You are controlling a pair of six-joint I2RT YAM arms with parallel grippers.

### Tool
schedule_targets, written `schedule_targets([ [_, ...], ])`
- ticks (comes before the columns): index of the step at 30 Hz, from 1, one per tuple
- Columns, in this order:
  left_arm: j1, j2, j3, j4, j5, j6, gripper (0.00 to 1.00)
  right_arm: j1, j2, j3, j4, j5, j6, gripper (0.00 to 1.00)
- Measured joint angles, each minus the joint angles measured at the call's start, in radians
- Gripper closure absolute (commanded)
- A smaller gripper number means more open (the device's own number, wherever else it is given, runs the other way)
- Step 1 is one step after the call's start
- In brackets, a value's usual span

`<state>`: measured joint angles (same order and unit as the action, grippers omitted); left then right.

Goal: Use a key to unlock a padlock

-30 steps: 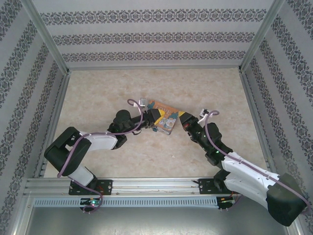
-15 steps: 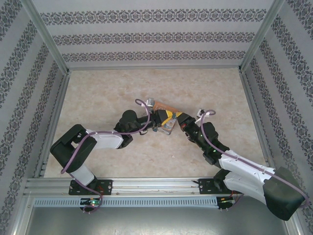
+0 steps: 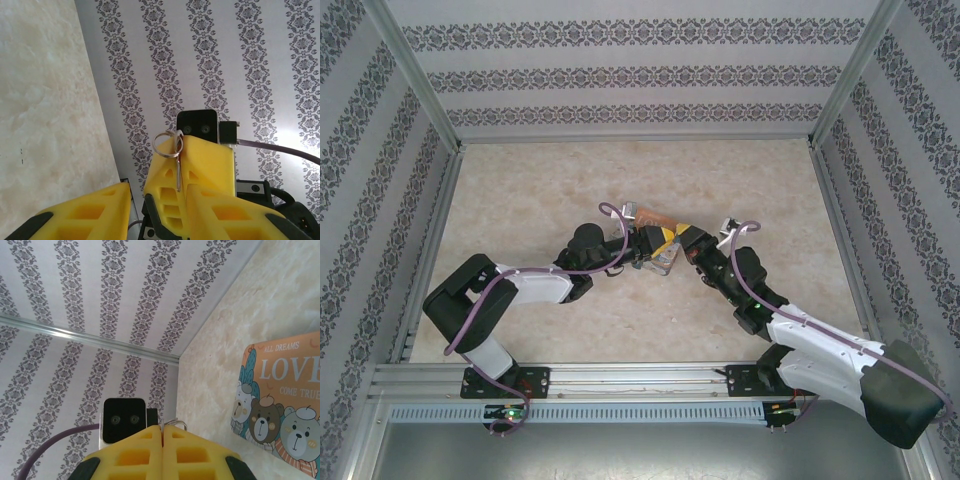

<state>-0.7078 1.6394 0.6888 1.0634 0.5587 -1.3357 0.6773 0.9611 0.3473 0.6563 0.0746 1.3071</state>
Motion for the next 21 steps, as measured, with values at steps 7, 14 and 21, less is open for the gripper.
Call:
schedule_targets([
  [7, -0.004, 0.000, 0.003, -0.002, -0.005, 0.000, 0.66, 0.011, 0.004, 0.000, 0.003, 0.004, 0.000, 0.99],
  [14, -0.006, 0.000, 0.004, -0.002, -0.008, 0.000, 0.73, 0.015, 0.014, 0.000, 0.007, 0.008, 0.000, 0.99],
  [21, -0.006, 0.000, 0.005, -0.002, -0.010, 0.003, 0.89, 0.026, 0.026, 0.000, 0.008, 0.015, 0.004, 0.97],
])
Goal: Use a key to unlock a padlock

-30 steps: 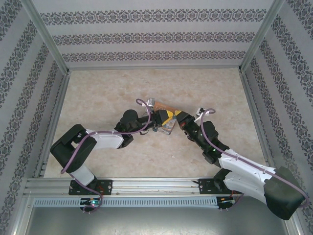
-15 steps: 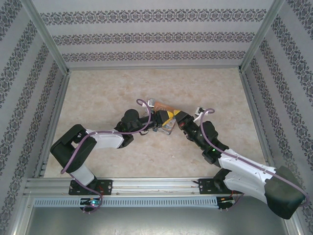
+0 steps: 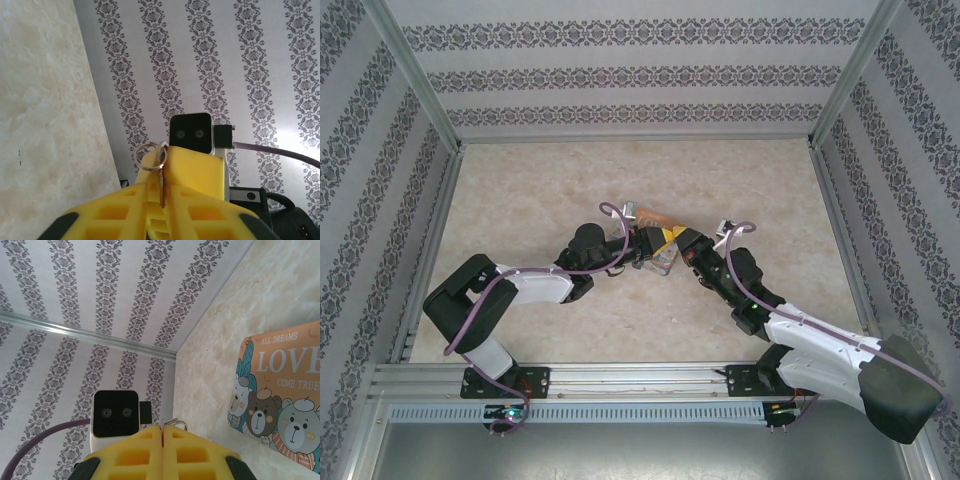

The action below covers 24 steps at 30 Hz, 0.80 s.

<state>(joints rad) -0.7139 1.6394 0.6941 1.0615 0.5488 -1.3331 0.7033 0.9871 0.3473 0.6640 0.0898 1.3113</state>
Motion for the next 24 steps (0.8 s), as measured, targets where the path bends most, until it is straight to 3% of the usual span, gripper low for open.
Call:
schedule_targets([
  [3, 0.000, -0.003, 0.000, -0.005, 0.000, 0.017, 1.00, 0.000, 0.000, 0.000, 0.000, 0.005, 0.001, 0.94],
  [6, 0.001, -0.036, 0.002, -0.059, 0.002, 0.059, 1.00, 0.000, -0.018, -0.012, 0.000, 0.003, 0.006, 0.82],
  [10, 0.011, -0.148, 0.013, -0.261, 0.008, 0.170, 1.00, -0.016, -0.108, -0.056, -0.009, 0.003, -0.005, 0.67],
  [16, 0.034, -0.329, 0.200, -0.805, 0.035, 0.526, 1.00, -0.152, -0.280, -0.069, -0.116, -0.084, -0.093, 0.47],
  [20, 0.035, -0.365, 0.388, -1.204, 0.035, 0.821, 1.00, -0.257, -0.326, -0.035, -0.222, -0.241, -0.245, 0.36],
  [24, 0.035, -0.353, 0.491, -1.521, 0.039, 1.066, 1.00, -0.289, -0.311, 0.045, -0.319, -0.423, -0.453, 0.30],
])
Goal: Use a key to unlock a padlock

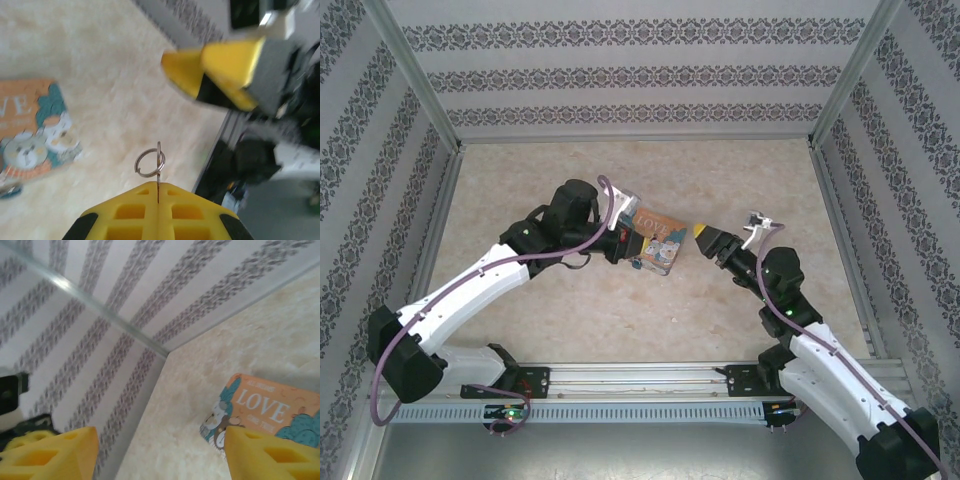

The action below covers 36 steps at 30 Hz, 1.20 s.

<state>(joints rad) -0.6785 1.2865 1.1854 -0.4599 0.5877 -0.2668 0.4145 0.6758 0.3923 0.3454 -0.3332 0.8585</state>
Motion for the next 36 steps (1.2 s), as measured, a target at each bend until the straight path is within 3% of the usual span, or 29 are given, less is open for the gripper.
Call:
schedule_targets([
  [4, 0.000, 0.053, 0.057, -0.235, 0.005, 0.173, 1.00, 0.000, 0.047, 0.064, -0.064, -0.172, -0.194, 0.32],
  [7, 0.000, 0.105, 0.105, -0.390, 0.002, 0.287, 1.00, 0.019, 0.094, 0.090, -0.119, -0.280, -0.339, 0.40],
  [16, 0.000, 0.159, 0.190, -0.592, -0.010, 0.453, 1.00, 0.211, 0.172, 0.116, -0.241, -0.364, -0.697, 0.46],
  [25, 0.000, 0.159, 0.194, -0.608, 0.023, 0.494, 1.00, 0.283, 0.302, 0.134, -0.240, -0.364, -0.802, 0.51],
  [36, 0.000, 0.159, 0.194, -0.610, 0.053, 0.500, 1.00, 0.318, 0.407, 0.195, -0.169, -0.366, -0.814, 0.61],
])
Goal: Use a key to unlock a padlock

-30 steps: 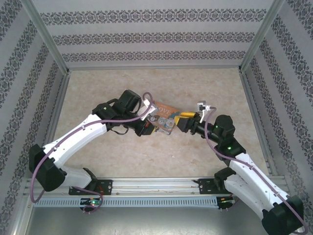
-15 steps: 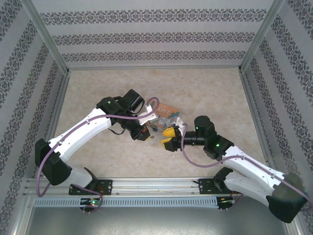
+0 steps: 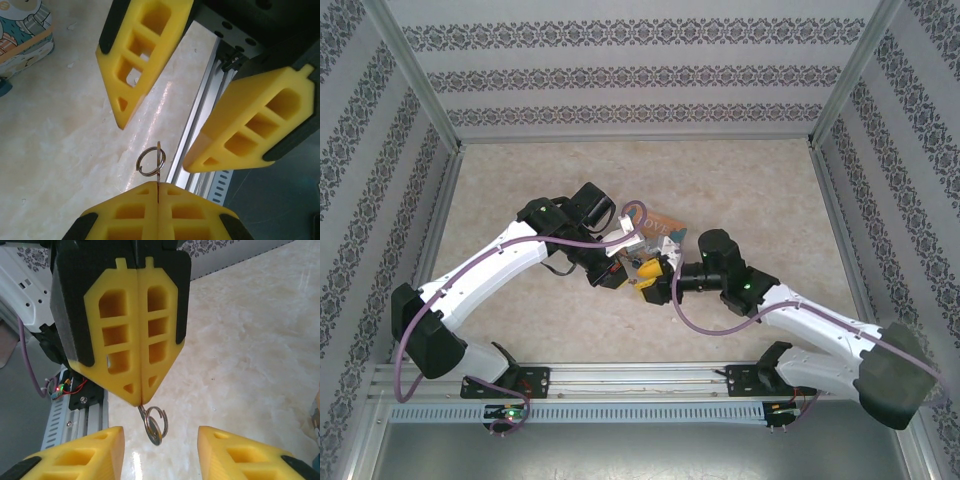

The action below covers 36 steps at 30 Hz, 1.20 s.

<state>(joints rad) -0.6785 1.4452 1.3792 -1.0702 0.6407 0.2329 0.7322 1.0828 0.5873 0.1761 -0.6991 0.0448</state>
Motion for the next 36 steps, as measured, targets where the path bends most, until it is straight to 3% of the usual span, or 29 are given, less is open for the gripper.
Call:
schedule_targets([
  [8, 0.000, 0.000, 0.000, 0.001, 0.006, 0.005, 1.00, 0.006, 0.013, 0.003, 0.016, -0.005, 0.002, 0.87],
  [10, 0.001, 0.000, 0.000, -0.001, 0.003, 0.008, 1.00, 0.005, 0.013, 0.003, 0.015, -0.011, 0.006, 1.00],
  [13, 0.008, 0.000, 0.000, 0.000, 0.004, 0.007, 0.99, 0.005, 0.012, 0.003, 0.016, -0.019, 0.007, 1.00],
  [17, 0.009, -0.004, -0.001, 0.008, 0.003, 0.001, 0.83, 0.005, 0.011, 0.003, 0.019, -0.022, 0.017, 1.00],
  [20, 0.021, -0.032, -0.021, 0.060, 0.012, -0.033, 0.64, 0.005, 0.002, -0.002, 0.046, -0.014, 0.047, 1.00],
  [24, 0.105, -0.142, -0.116, 0.216, 0.048, -0.151, 0.43, -0.004, -0.037, -0.030, 0.108, 0.037, 0.126, 1.00],
  [28, 0.234, -0.308, -0.301, 0.497, 0.090, -0.375, 0.33, -0.020, -0.077, -0.072, 0.200, 0.117, 0.245, 1.00],
  [33, 0.262, -0.454, -0.537, 0.903, 0.095, -0.668, 0.31, -0.024, -0.108, -0.125, 0.325, 0.229, 0.427, 1.00],
  [36, 0.262, -0.475, -0.631, 1.126, 0.093, -0.826, 0.36, -0.024, -0.115, -0.148, 0.402, 0.280, 0.536, 1.00],
])
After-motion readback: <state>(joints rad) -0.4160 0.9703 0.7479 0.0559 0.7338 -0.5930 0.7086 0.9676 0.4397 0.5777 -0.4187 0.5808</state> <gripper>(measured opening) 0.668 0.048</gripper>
